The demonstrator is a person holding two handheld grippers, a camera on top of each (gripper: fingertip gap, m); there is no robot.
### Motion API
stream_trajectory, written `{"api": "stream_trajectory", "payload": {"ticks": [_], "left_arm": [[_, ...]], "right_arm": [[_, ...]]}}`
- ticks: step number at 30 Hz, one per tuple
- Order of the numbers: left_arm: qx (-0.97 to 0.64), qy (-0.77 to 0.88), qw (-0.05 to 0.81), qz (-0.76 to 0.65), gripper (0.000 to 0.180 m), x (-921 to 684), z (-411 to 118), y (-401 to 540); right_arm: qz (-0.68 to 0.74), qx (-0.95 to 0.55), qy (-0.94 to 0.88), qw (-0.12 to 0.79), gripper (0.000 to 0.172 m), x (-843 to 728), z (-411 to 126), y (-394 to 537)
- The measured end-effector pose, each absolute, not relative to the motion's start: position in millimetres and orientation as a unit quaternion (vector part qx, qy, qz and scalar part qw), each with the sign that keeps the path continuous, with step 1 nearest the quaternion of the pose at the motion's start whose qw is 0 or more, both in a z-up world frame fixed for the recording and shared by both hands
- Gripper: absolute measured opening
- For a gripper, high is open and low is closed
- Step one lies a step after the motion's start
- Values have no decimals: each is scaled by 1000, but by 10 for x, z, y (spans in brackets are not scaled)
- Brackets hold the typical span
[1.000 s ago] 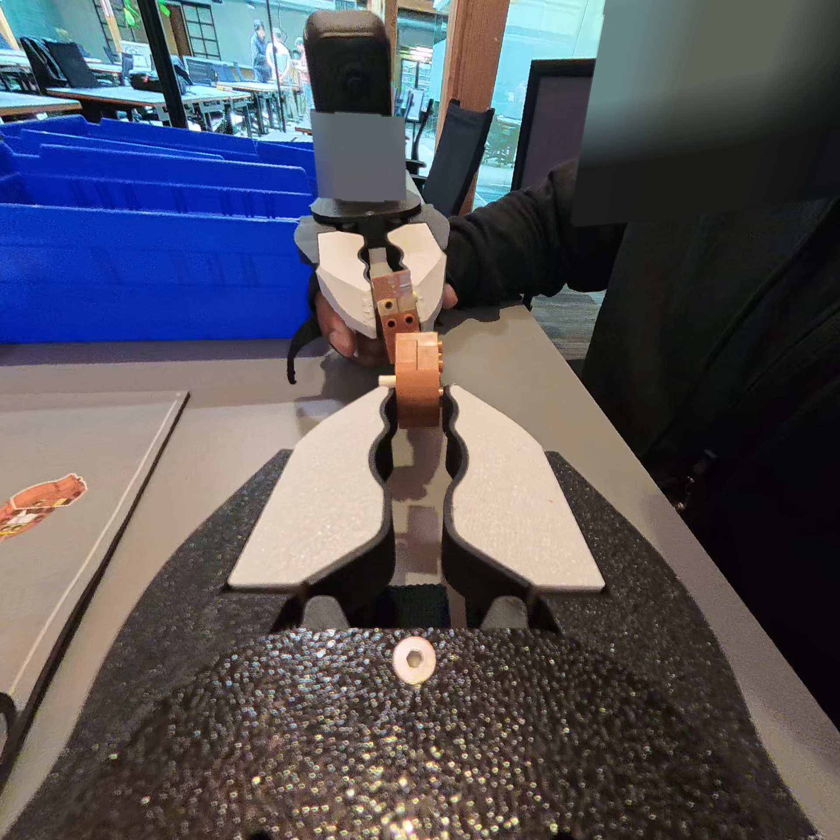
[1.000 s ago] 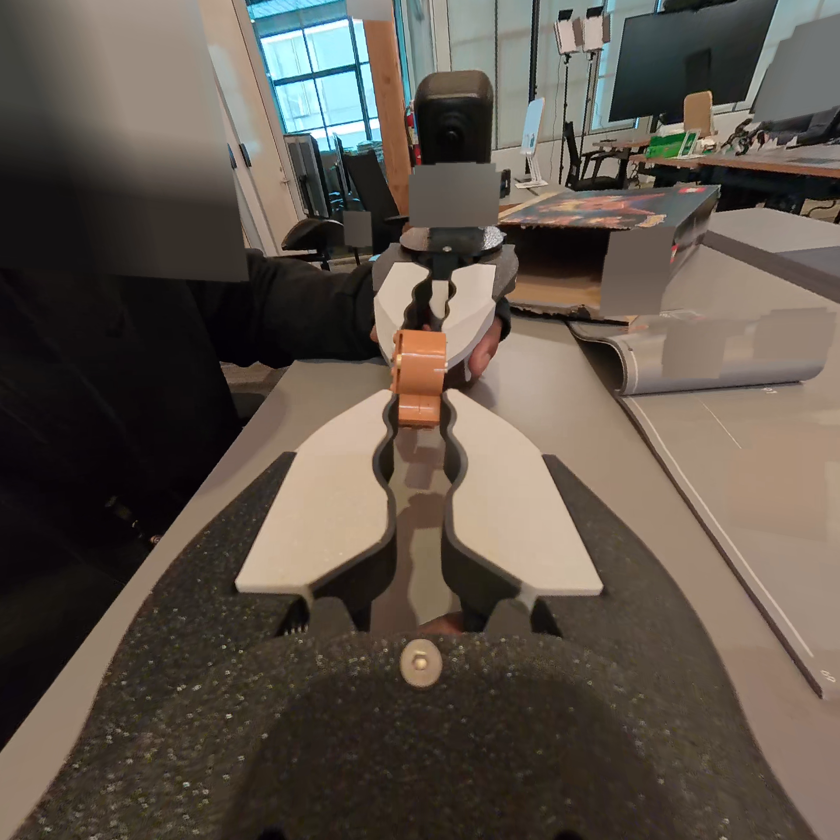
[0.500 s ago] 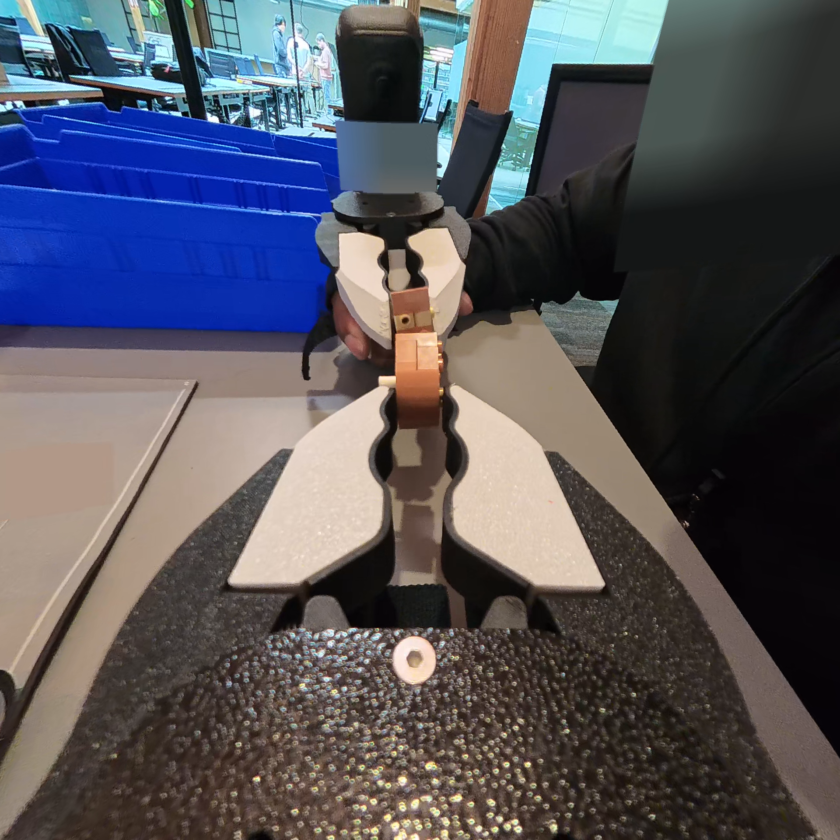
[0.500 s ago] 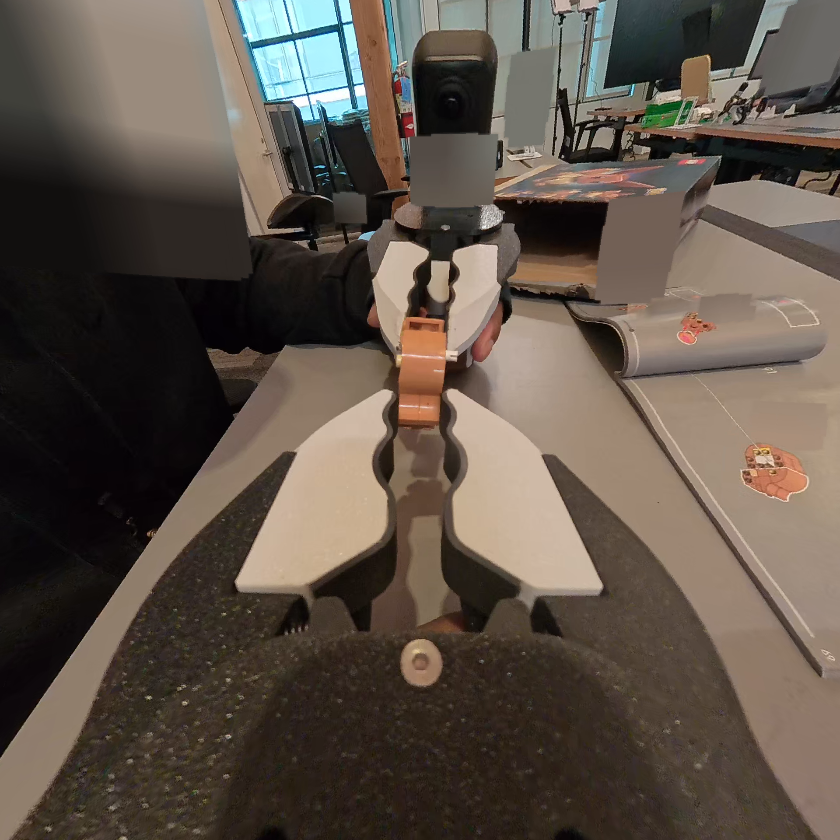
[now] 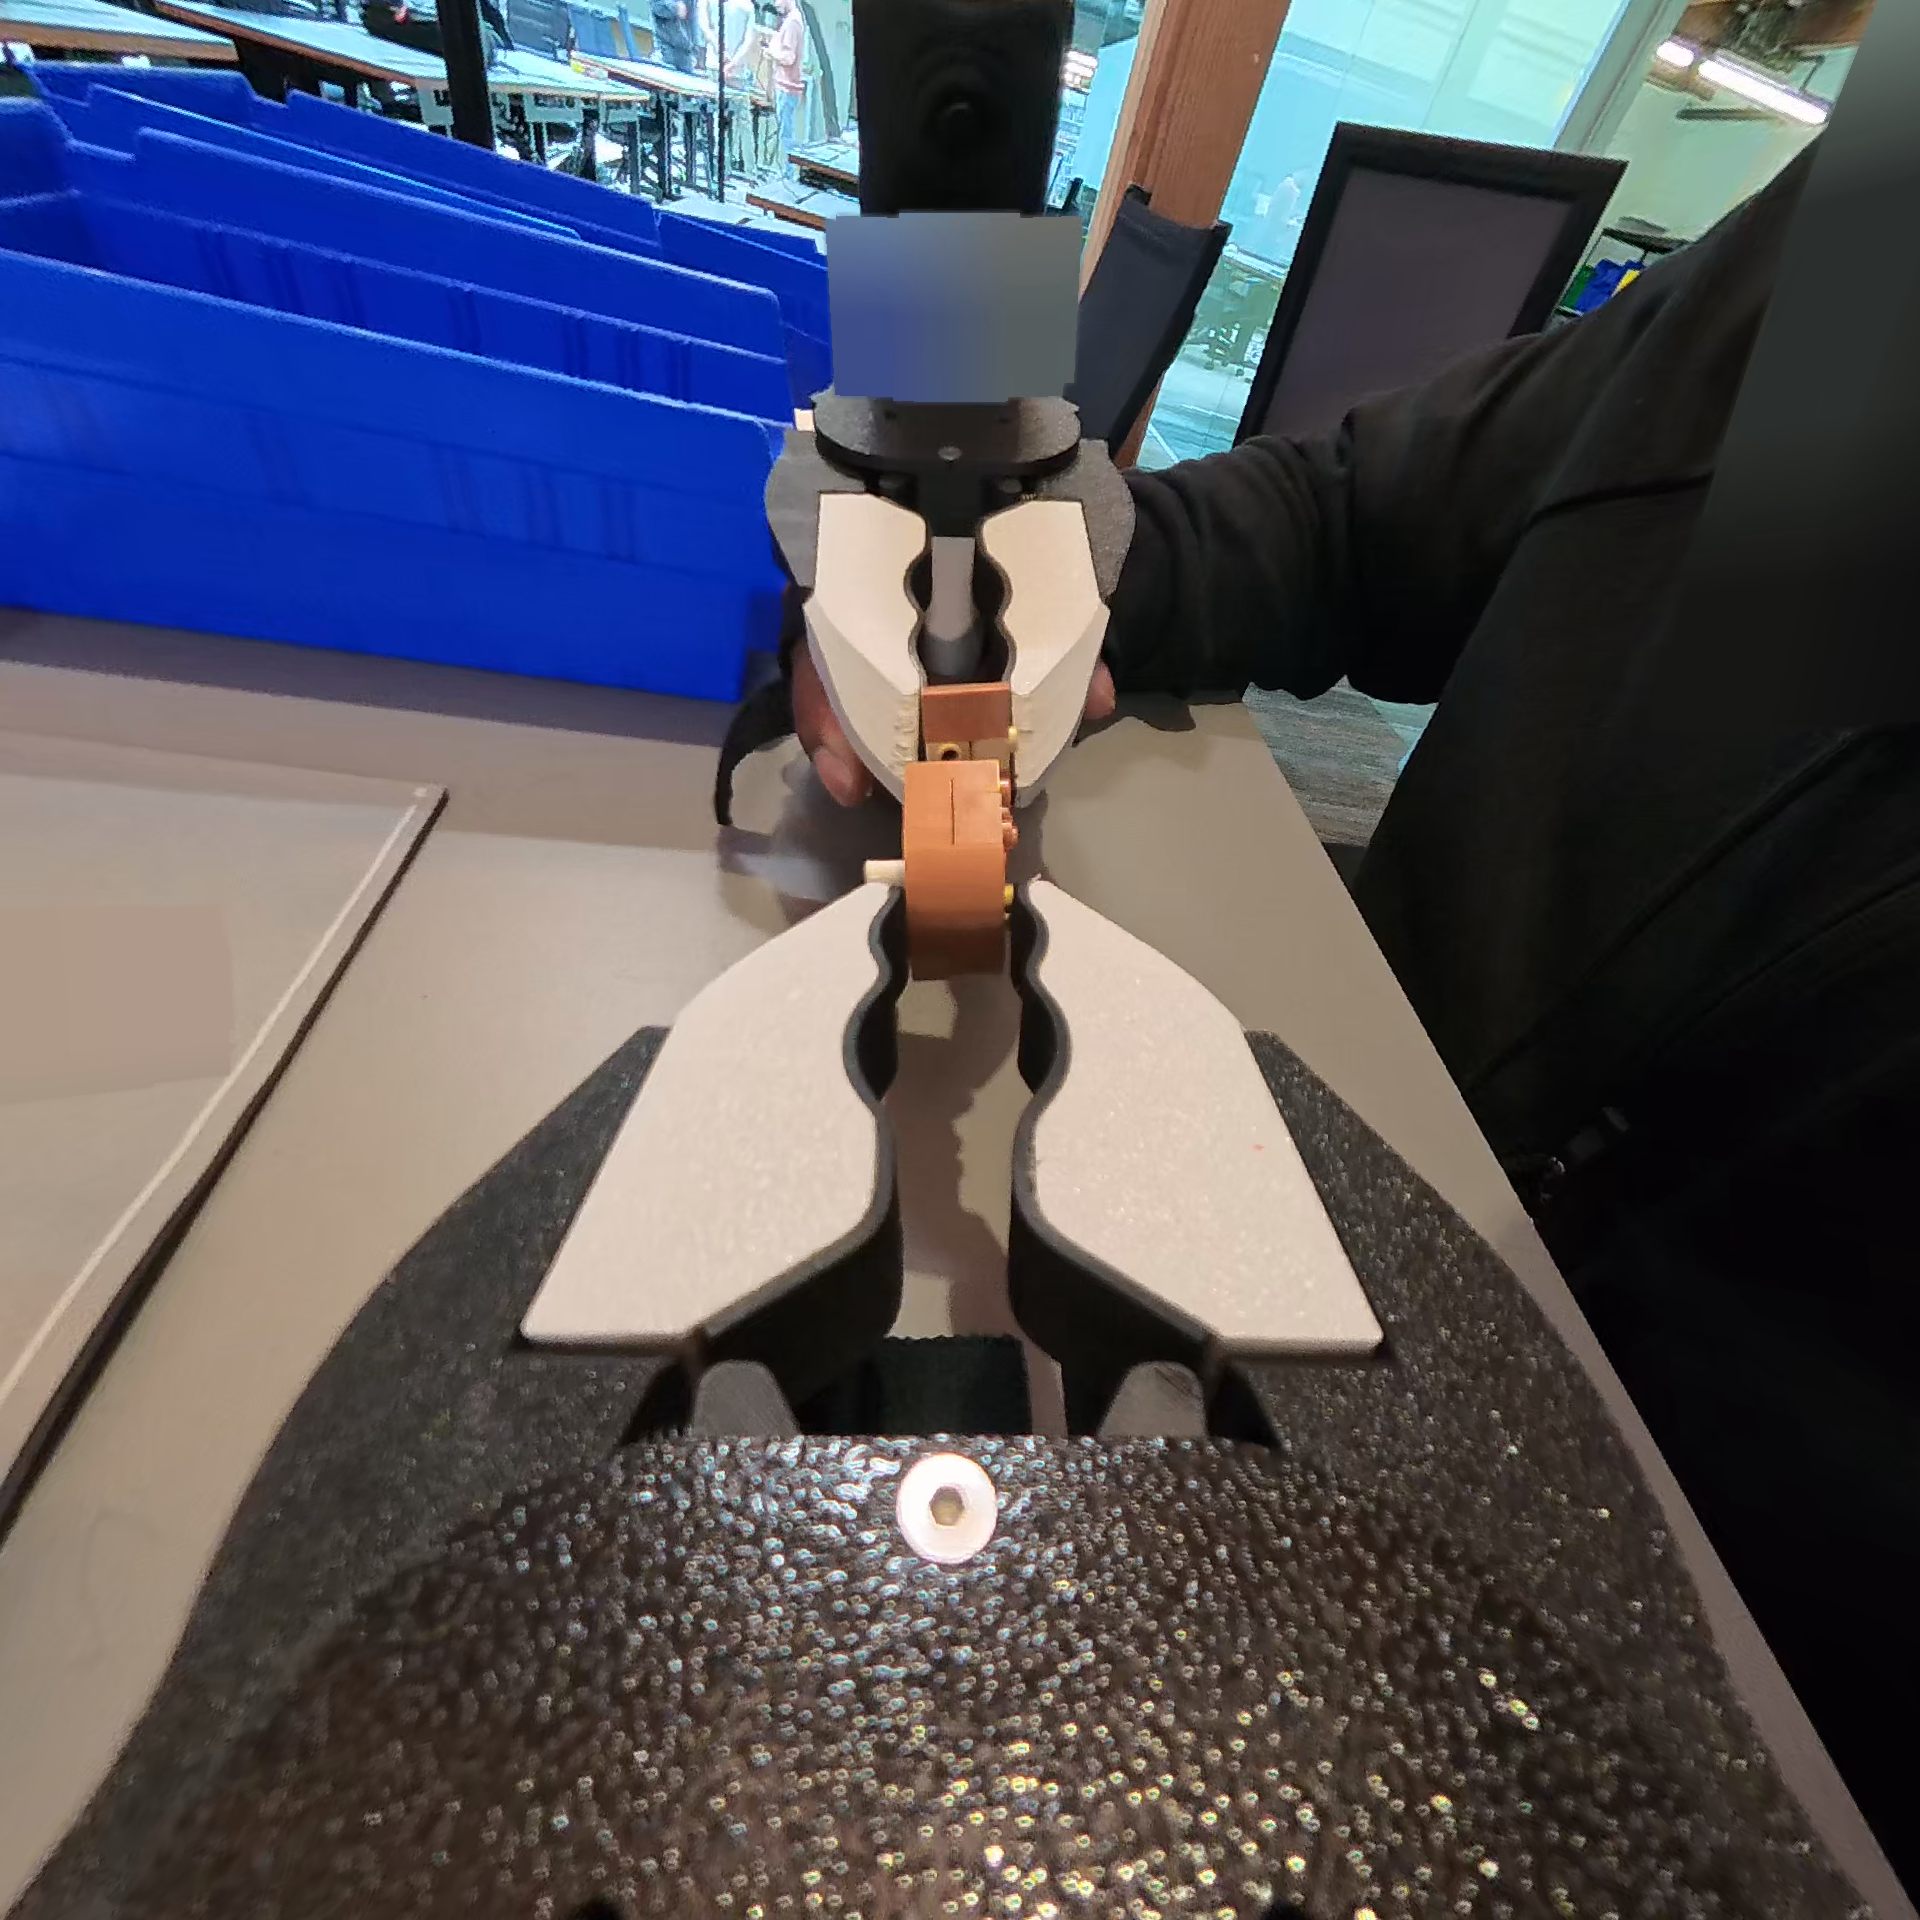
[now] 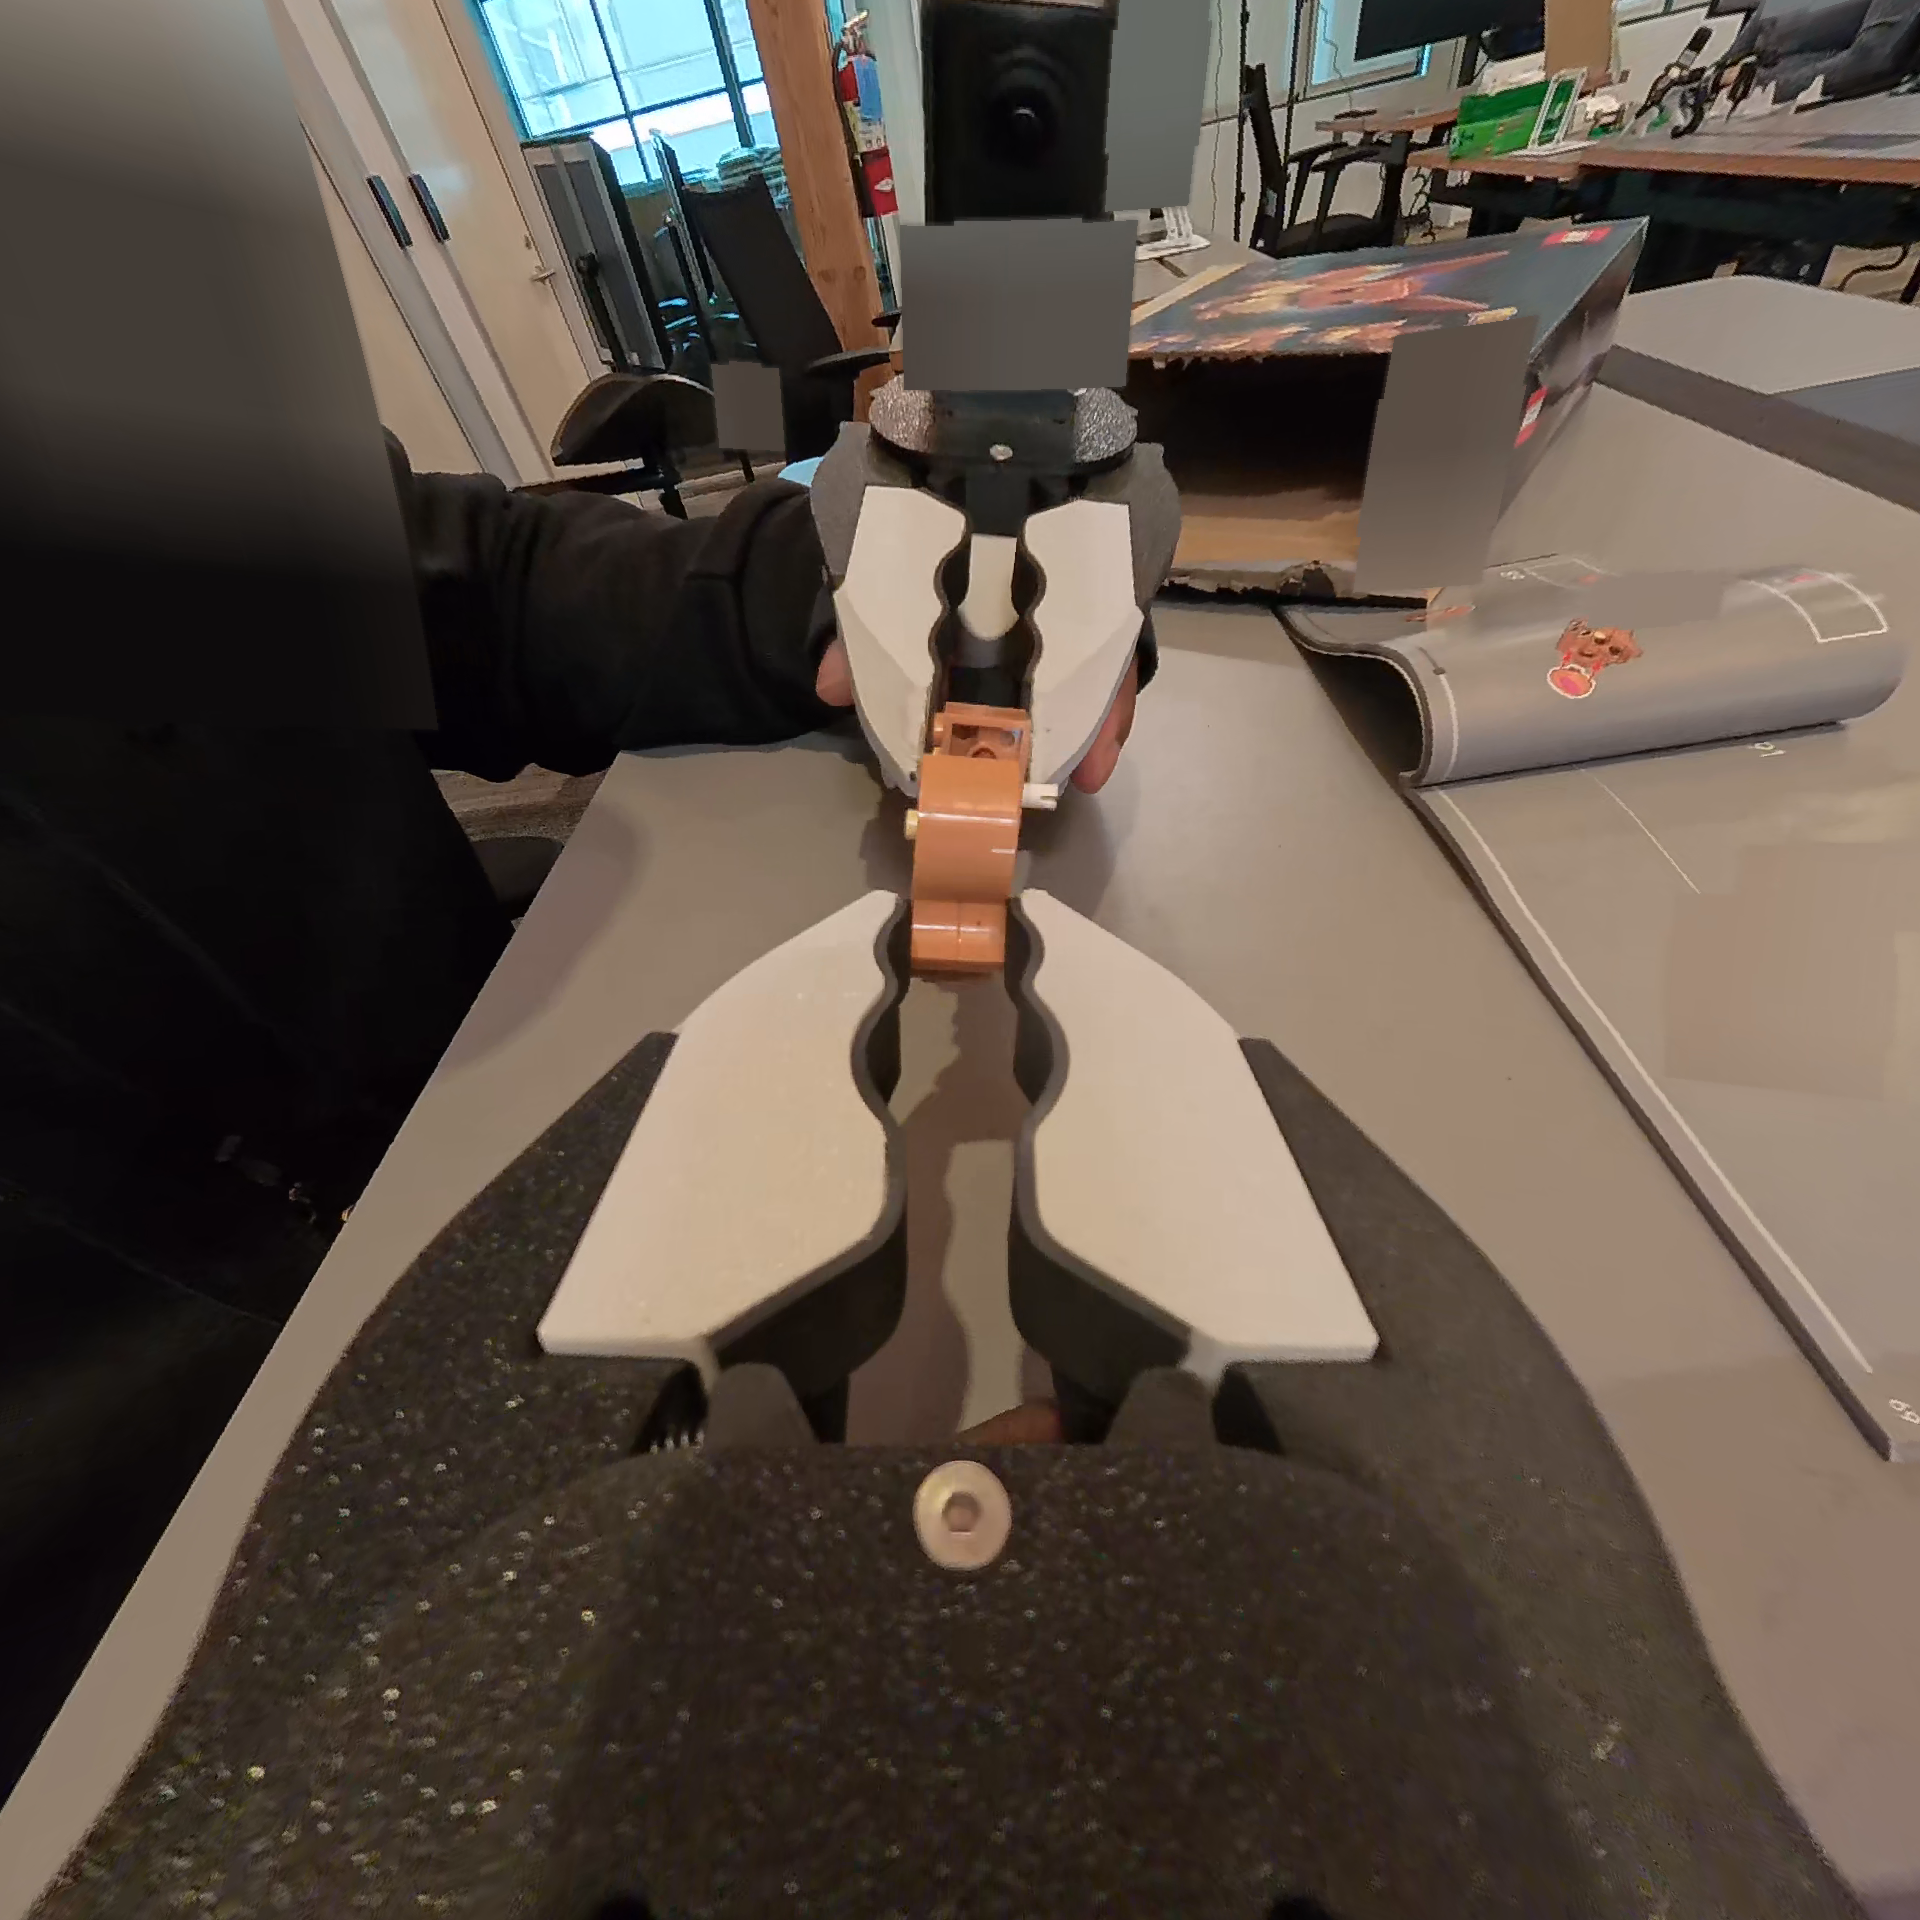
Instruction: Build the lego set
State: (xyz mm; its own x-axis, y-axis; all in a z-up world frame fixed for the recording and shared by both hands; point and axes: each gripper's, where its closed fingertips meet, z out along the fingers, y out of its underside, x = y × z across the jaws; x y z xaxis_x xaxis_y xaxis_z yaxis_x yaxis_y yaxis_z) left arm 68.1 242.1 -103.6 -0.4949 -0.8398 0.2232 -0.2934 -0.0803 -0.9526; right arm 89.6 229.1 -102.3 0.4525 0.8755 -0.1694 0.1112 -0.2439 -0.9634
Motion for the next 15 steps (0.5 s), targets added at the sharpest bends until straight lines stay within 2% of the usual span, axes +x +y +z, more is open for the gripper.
{"api": "stream_trajectory", "payload": {"ticks": [15], "left_arm": [[-458, 636, 232, -577, 18, 692, -1068, 2440]], "right_arm": [[384, -693, -347, 501, 17, 920, -1019, 2312]]}}
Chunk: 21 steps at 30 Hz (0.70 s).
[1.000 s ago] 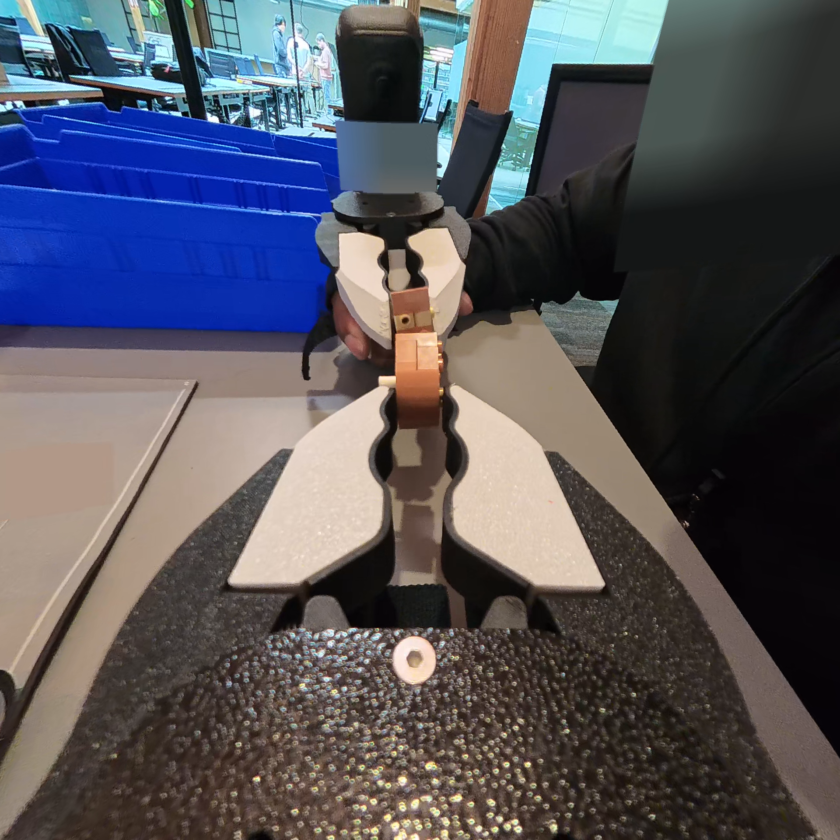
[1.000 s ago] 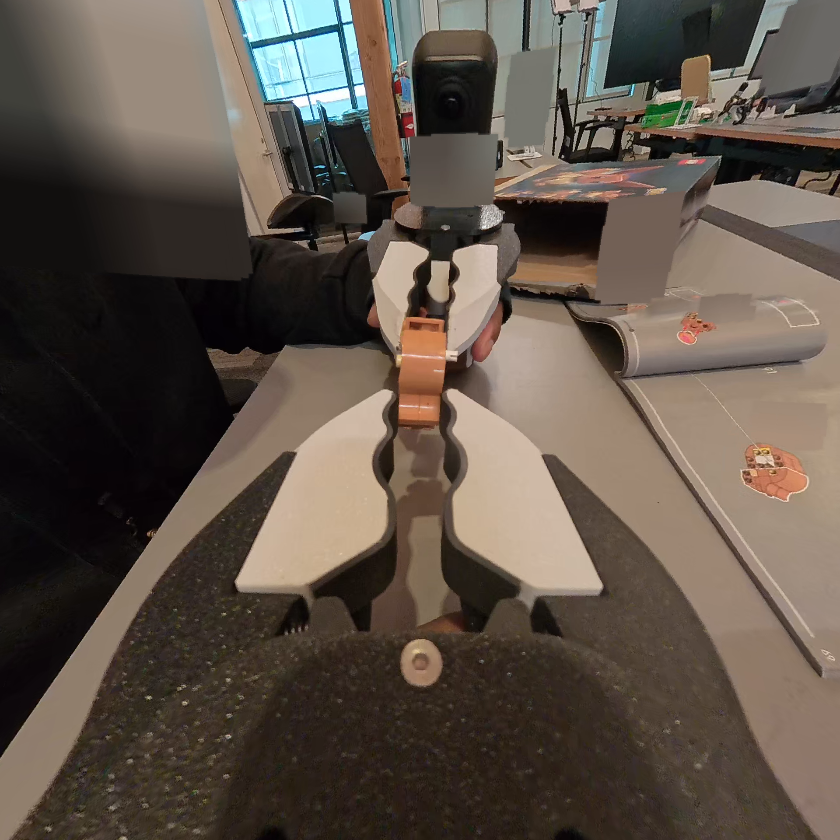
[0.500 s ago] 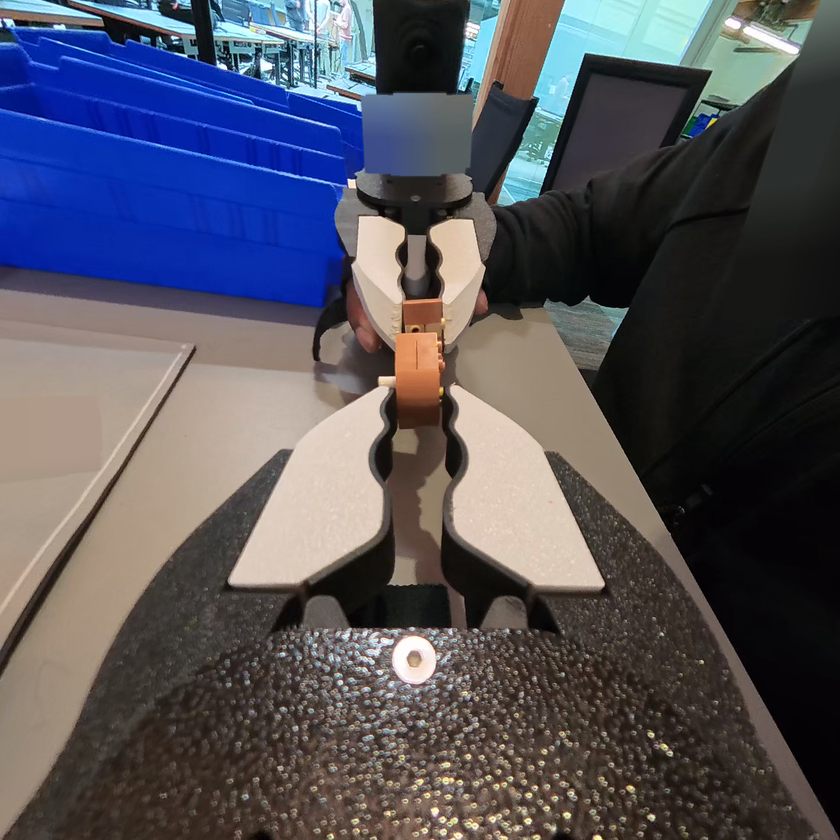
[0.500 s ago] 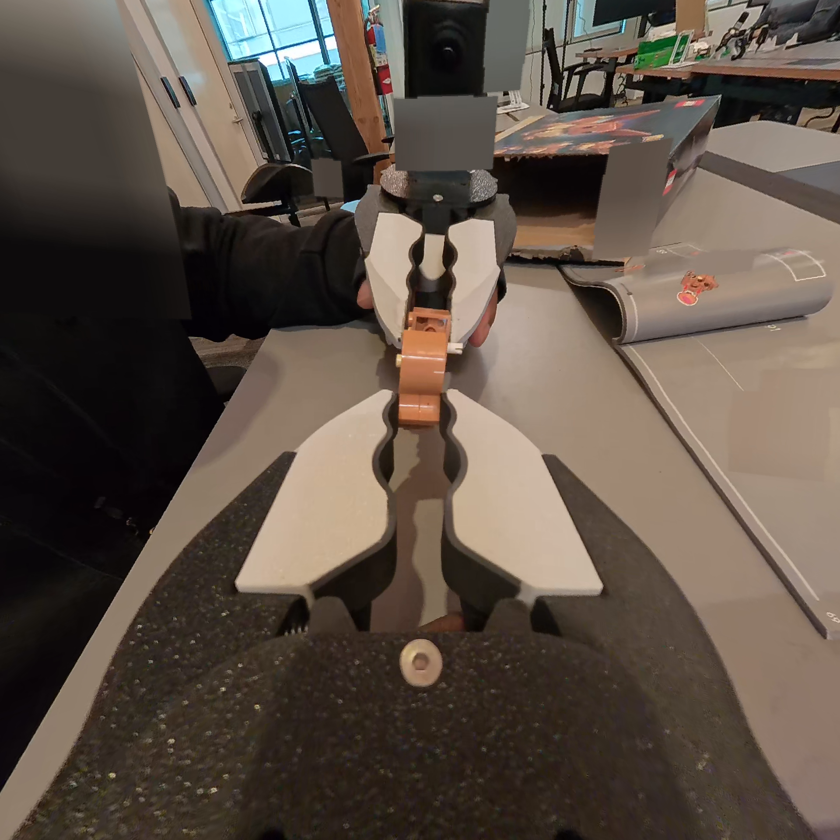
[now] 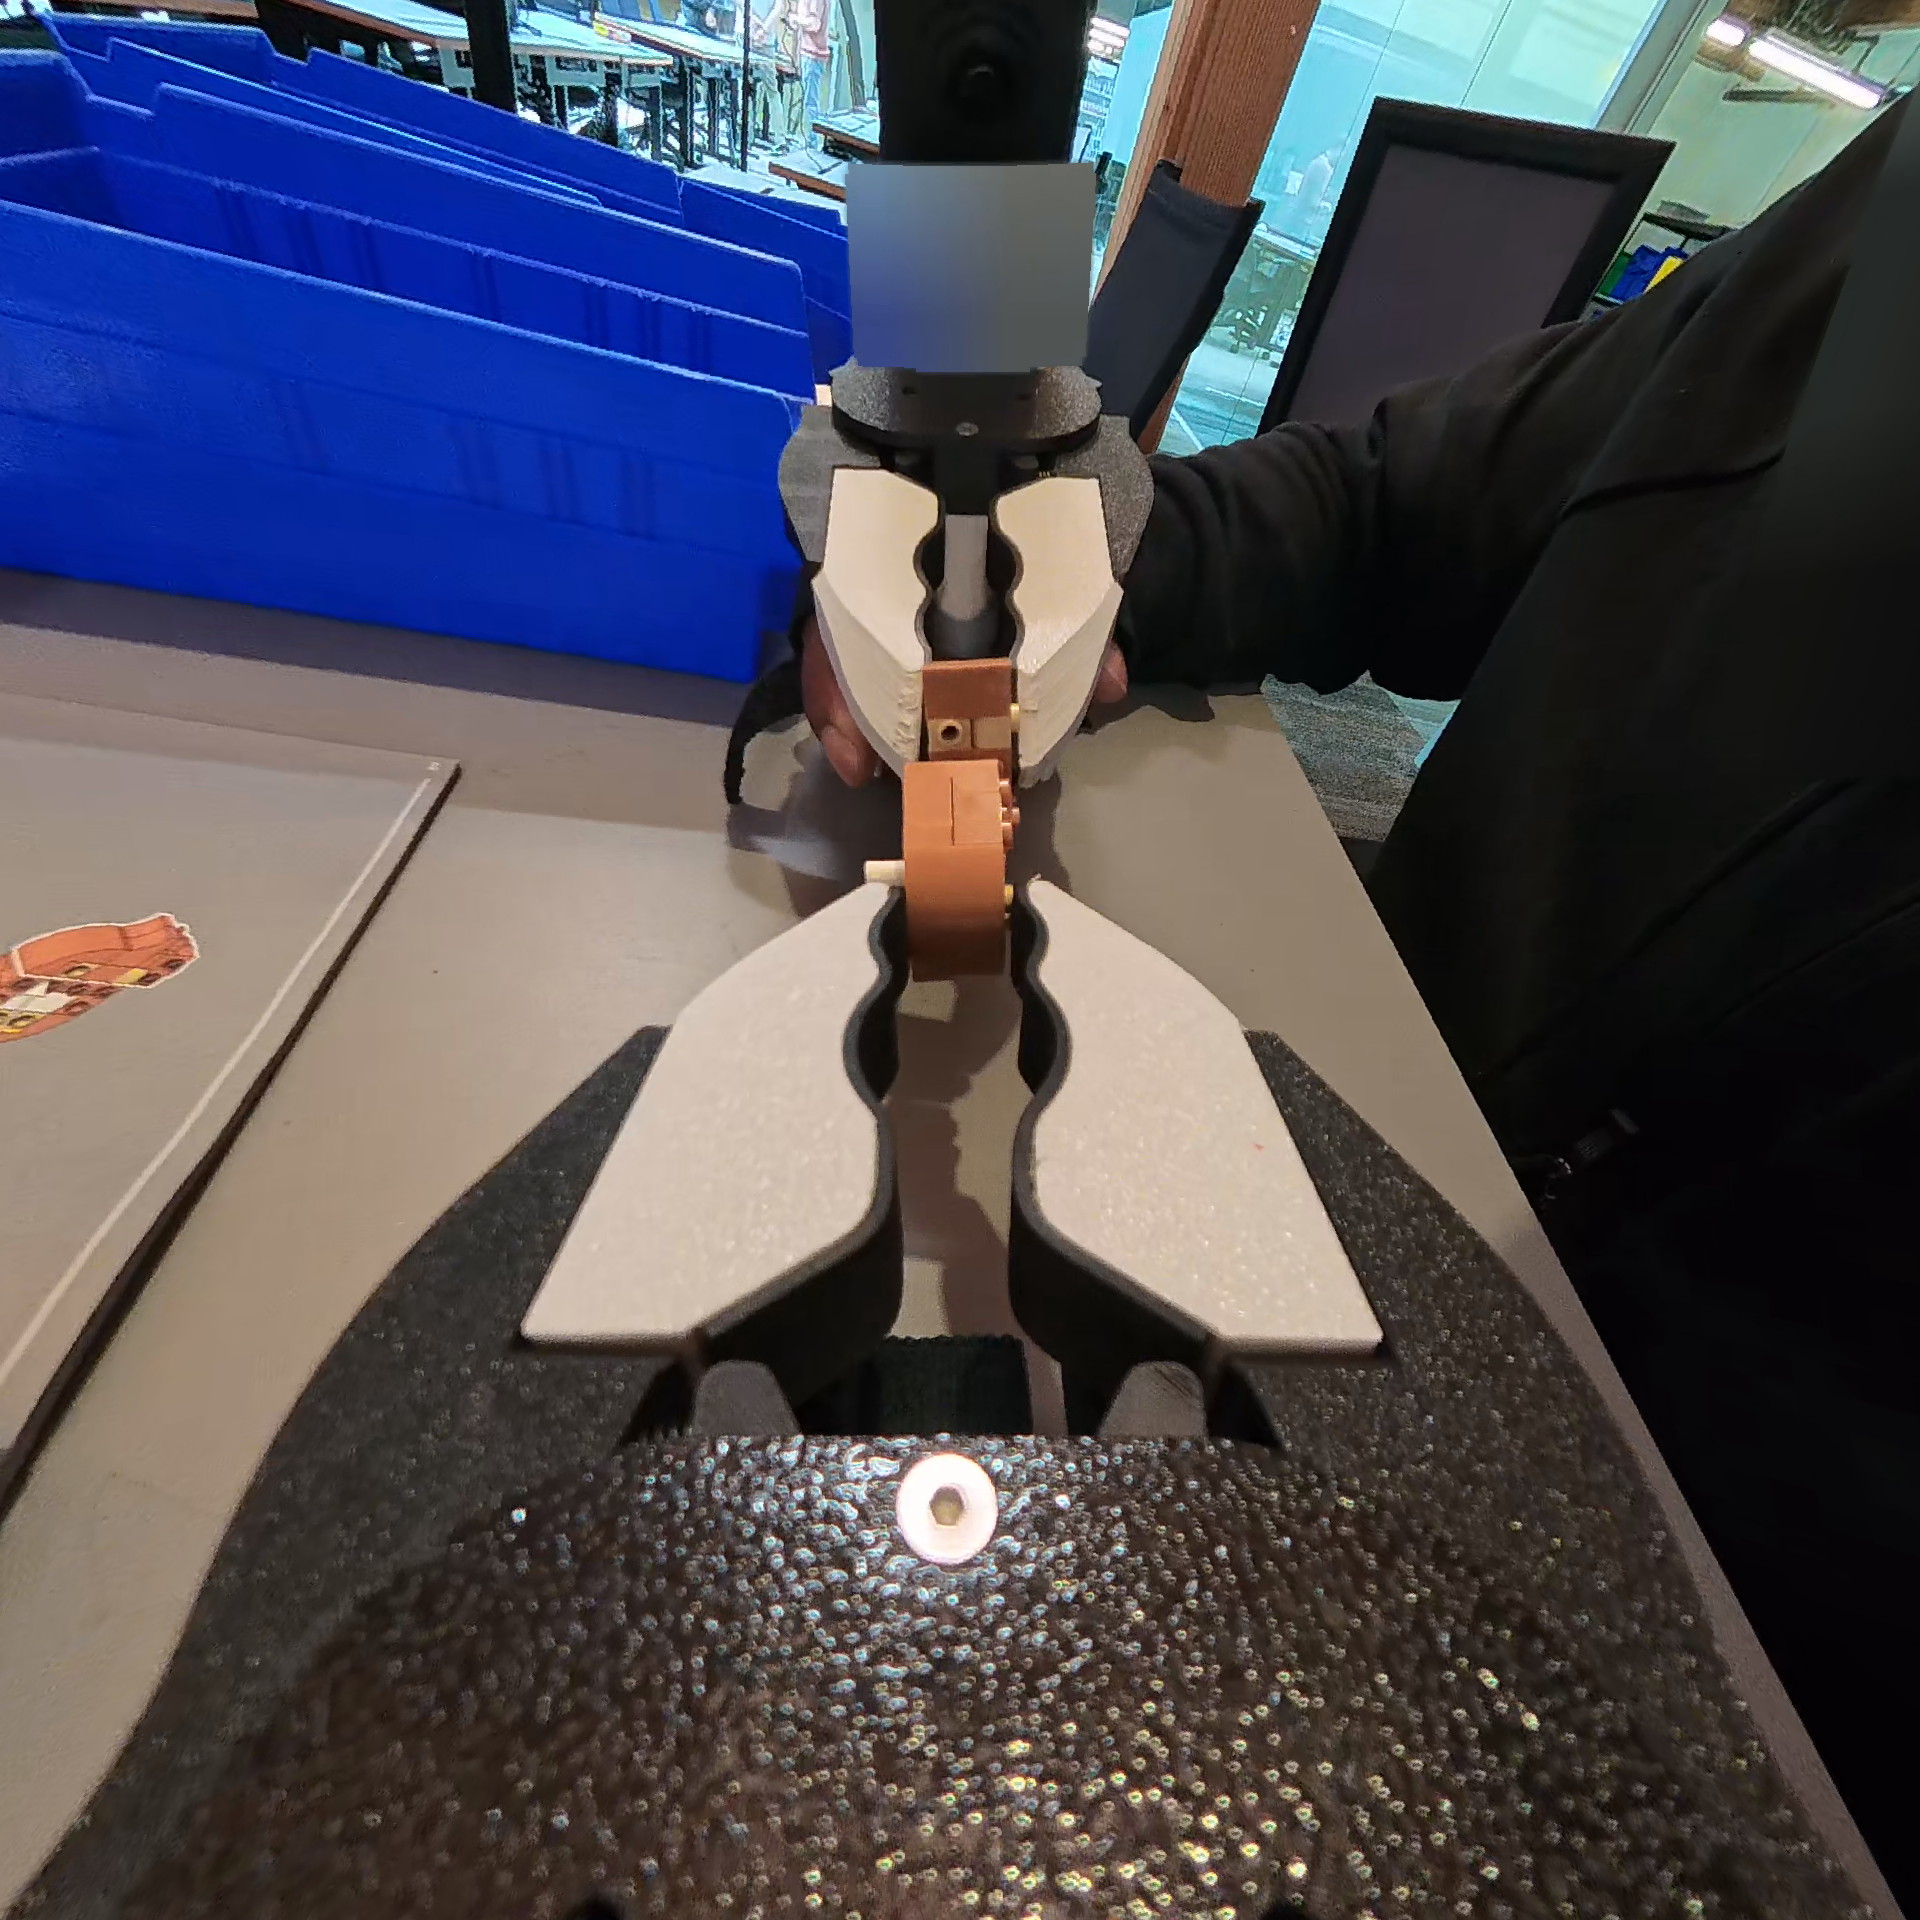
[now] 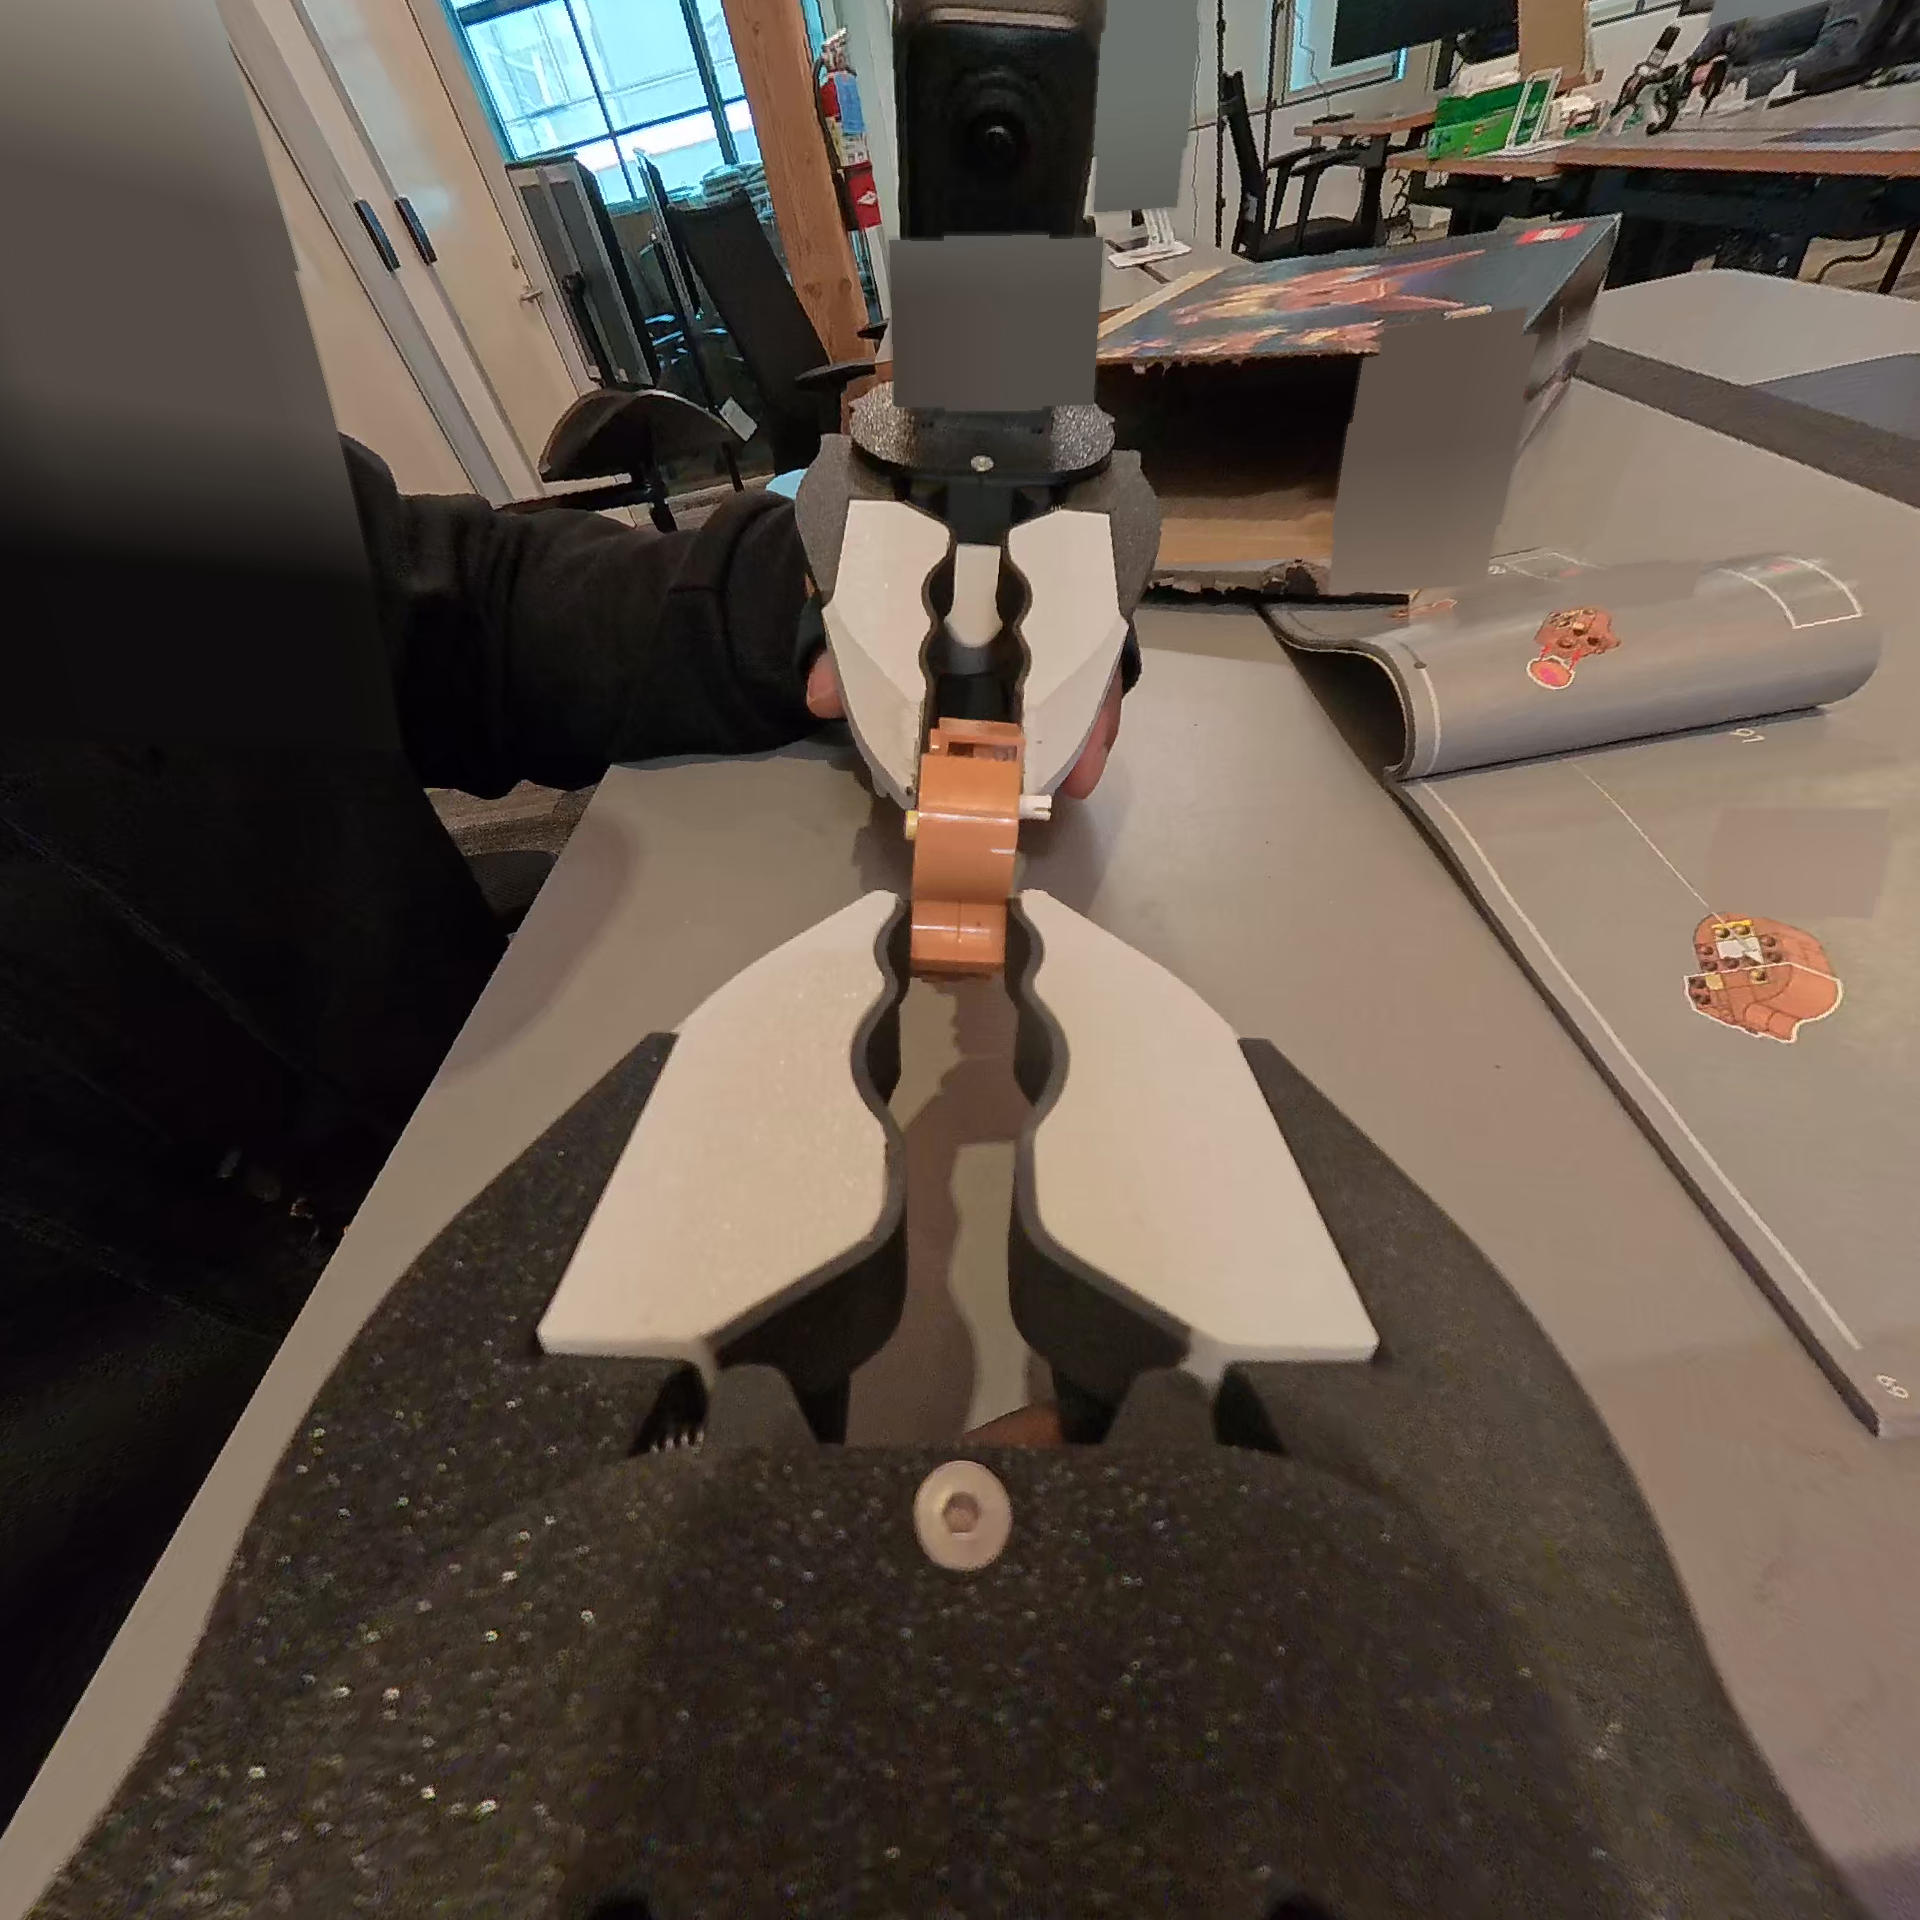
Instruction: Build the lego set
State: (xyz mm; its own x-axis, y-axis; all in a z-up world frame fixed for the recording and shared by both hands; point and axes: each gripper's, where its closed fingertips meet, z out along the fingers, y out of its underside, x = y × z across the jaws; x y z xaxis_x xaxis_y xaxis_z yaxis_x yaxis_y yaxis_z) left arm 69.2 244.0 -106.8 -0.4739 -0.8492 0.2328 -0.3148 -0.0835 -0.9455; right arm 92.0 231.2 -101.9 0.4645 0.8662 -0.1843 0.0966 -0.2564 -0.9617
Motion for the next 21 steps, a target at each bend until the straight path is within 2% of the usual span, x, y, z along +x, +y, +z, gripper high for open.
{"api": "stream_trajectory", "payload": {"ticks": [21], "left_arm": [[-493, 671, 203, -515, 18, 680, -1301, 2439]], "right_arm": [[325, -753, -372, 434, 17, 924, -1316, 2310]]}}
